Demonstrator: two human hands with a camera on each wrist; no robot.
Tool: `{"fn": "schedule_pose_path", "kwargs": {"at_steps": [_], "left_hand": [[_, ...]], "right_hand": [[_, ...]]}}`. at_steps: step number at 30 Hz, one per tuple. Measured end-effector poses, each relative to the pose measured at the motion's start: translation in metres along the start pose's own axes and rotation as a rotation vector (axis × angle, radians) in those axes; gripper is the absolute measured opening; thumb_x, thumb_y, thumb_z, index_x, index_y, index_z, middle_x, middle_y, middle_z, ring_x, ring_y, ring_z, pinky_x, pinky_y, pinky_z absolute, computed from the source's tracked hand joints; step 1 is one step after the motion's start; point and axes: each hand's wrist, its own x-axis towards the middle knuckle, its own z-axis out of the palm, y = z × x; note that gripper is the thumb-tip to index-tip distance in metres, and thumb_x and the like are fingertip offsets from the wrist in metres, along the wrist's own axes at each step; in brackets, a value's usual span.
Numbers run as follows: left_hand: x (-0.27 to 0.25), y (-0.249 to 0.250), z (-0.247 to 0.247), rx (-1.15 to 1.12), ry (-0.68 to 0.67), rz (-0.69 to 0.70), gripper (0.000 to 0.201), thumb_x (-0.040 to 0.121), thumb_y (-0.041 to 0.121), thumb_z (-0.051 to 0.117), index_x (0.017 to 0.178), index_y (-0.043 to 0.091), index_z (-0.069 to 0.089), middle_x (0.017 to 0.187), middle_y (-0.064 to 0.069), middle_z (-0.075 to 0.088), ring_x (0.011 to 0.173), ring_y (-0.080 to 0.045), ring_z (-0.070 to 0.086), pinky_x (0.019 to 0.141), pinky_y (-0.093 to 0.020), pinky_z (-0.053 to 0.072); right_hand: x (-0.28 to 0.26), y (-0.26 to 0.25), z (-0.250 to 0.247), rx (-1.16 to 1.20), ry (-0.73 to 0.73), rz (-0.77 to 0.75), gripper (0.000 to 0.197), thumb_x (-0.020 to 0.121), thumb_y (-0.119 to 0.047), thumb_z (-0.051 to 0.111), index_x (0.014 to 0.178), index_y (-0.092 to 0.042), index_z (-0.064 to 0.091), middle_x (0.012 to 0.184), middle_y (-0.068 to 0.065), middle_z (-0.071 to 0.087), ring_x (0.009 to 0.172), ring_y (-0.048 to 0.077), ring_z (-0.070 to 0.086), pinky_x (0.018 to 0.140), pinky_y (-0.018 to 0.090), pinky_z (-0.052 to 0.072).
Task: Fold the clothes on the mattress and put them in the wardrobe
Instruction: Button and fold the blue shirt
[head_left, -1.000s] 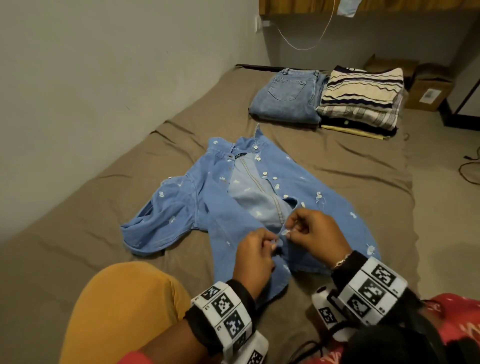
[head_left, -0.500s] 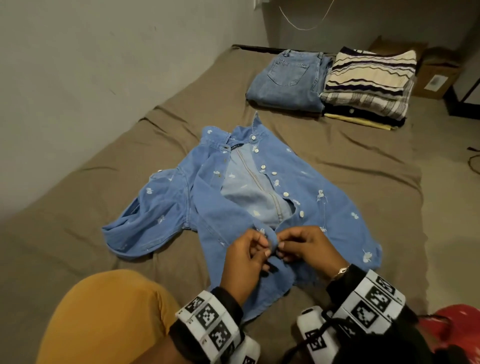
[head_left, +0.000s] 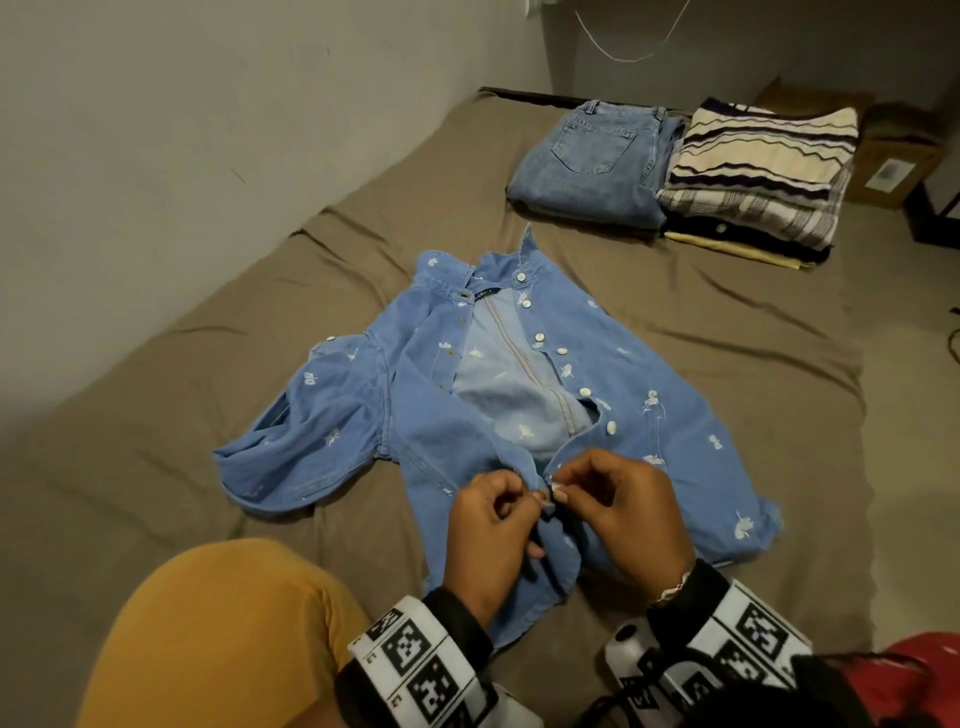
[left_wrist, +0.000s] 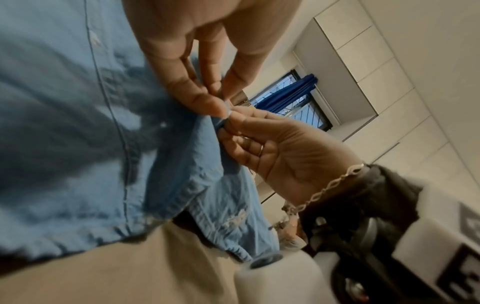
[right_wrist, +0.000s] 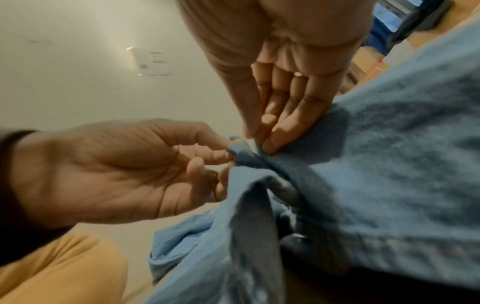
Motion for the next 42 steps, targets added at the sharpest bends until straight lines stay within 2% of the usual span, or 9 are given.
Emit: {"fn": "schedule_pose_path", "kwargs": {"at_steps": [4, 15, 22, 26, 30, 34, 37, 39, 42], "left_hand": [[-0.005, 0.0, 0.002, -0.033, -0.003, -0.014, 0.015, 0.089, -0.005, 0.053, 0.074, -0.006, 0.055, 0.062, -0.016, 0.05, 0.051, -0.021, 0.05, 0.043, -0.023, 0.042], [-0.01, 0.008, 0.001, -0.067, 0.002, -0.085, 0.02, 0.09, -0.003, 0.052, 0.07, -0.004, 0.058, 0.062, -0.015, 0.057, 0.054, -0.015, 0.057, 0.052, -0.021, 0.052], [-0.011, 0.013, 0.001, -0.171, -0.001, -0.101, 0.022, 0.091, -0.003, 0.05, 0.072, 0.001, 0.061, 0.061, -0.006, 0.065, 0.059, -0.014, 0.063, 0.057, -0.022, 0.054], [-0.01, 0.017, -0.001, -0.256, -0.014, -0.134, 0.022, 0.09, -0.005, 0.05, 0.072, 0.001, 0.061, 0.064, -0.009, 0.065, 0.059, -0.015, 0.063, 0.054, -0.02, 0.053], [-0.009, 0.019, -0.003, -0.273, -0.041, -0.186, 0.013, 0.087, -0.002, 0.056, 0.075, -0.001, 0.062, 0.065, -0.011, 0.065, 0.056, -0.016, 0.061, 0.052, -0.022, 0.053], [-0.007, 0.02, -0.003, -0.26, -0.051, -0.189, 0.009, 0.086, 0.001, 0.059, 0.077, 0.0, 0.061, 0.063, -0.009, 0.064, 0.055, -0.014, 0.059, 0.052, -0.021, 0.052], [-0.008, 0.022, -0.003, -0.242, -0.06, -0.171, 0.012, 0.088, 0.001, 0.057, 0.076, 0.0, 0.06, 0.059, -0.005, 0.062, 0.053, -0.012, 0.058, 0.051, -0.02, 0.052], [-0.008, 0.023, -0.001, -0.223, -0.07, -0.155, 0.014, 0.089, 0.001, 0.055, 0.076, 0.001, 0.059, 0.057, -0.002, 0.061, 0.051, -0.01, 0.058, 0.05, -0.019, 0.052], [-0.007, 0.022, -0.001, -0.195, -0.074, -0.133, 0.016, 0.09, -0.001, 0.052, 0.075, 0.002, 0.058, 0.059, -0.005, 0.059, 0.05, -0.009, 0.057, 0.05, -0.019, 0.052]], "right_hand": [[-0.005, -0.006, 0.003, -0.109, 0.027, -0.117, 0.015, 0.072, -0.014, 0.059, 0.079, -0.012, 0.073, 0.076, -0.001, 0.068, 0.078, 0.009, 0.06, 0.067, 0.021, 0.048], [-0.009, -0.004, 0.003, -0.231, -0.018, -0.259, 0.009, 0.07, -0.01, 0.064, 0.072, -0.017, 0.068, 0.069, -0.005, 0.067, 0.07, 0.006, 0.058, 0.062, 0.015, 0.046], [-0.004, 0.002, 0.006, -0.172, 0.014, -0.24, 0.013, 0.071, -0.007, 0.062, 0.075, -0.016, 0.07, 0.072, -0.003, 0.066, 0.071, 0.006, 0.058, 0.063, 0.014, 0.045], [-0.005, 0.0, 0.004, -0.094, -0.025, -0.242, 0.017, 0.076, -0.026, 0.061, 0.087, -0.016, 0.069, 0.08, -0.002, 0.065, 0.075, 0.004, 0.057, 0.067, 0.012, 0.044], [-0.008, 0.002, 0.008, -0.112, 0.022, -0.254, 0.024, 0.071, -0.011, 0.064, 0.091, -0.025, 0.06, 0.077, -0.004, 0.062, 0.074, 0.007, 0.056, 0.065, 0.015, 0.045], [-0.012, 0.0, 0.011, -0.007, 0.106, -0.186, 0.01, 0.074, -0.02, 0.062, 0.08, -0.012, 0.065, 0.07, -0.01, 0.062, 0.07, 0.006, 0.059, 0.062, 0.016, 0.047], [-0.012, -0.001, 0.014, 0.016, 0.14, -0.179, 0.027, 0.075, -0.03, 0.051, 0.078, -0.009, 0.068, 0.075, -0.009, 0.063, 0.076, -0.006, 0.059, 0.066, 0.011, 0.046], [-0.01, 0.001, 0.014, 0.003, 0.147, -0.168, 0.026, 0.077, -0.026, 0.052, 0.08, -0.008, 0.069, 0.077, -0.01, 0.061, 0.077, -0.014, 0.055, 0.068, 0.007, 0.044], [-0.007, 0.004, 0.015, 0.016, 0.147, -0.112, 0.014, 0.075, -0.014, 0.058, 0.079, -0.007, 0.069, 0.074, -0.013, 0.059, 0.076, -0.012, 0.056, 0.068, 0.005, 0.042]]}}
